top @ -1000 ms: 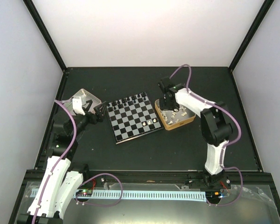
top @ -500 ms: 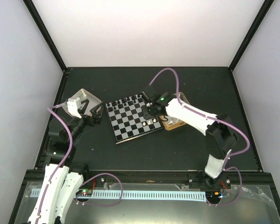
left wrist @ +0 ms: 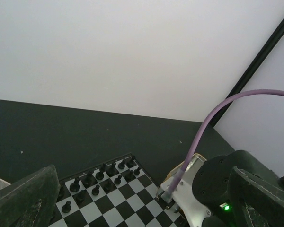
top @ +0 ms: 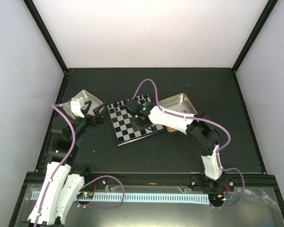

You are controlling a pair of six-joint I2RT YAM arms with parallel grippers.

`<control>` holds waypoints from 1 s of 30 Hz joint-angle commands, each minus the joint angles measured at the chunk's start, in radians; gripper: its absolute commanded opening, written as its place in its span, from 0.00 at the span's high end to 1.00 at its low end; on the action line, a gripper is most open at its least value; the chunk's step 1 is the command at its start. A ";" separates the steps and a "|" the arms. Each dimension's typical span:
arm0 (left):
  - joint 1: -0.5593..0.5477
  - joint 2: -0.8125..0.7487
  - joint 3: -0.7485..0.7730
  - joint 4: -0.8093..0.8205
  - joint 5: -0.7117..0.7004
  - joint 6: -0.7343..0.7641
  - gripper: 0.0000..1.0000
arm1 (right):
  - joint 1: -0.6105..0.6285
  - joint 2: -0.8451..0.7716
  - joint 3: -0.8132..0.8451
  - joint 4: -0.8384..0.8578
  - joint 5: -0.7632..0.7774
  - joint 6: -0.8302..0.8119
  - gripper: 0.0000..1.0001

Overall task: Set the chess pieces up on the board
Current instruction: Place the chess piece on the chessboard.

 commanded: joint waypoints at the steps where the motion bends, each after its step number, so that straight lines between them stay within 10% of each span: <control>1: -0.004 0.013 0.015 0.013 -0.010 0.001 0.01 | 0.010 0.041 0.042 -0.011 0.045 0.030 0.95; 30: -0.004 0.006 -0.005 0.027 -0.023 -0.010 0.01 | 0.011 0.078 0.052 0.025 0.053 0.048 0.88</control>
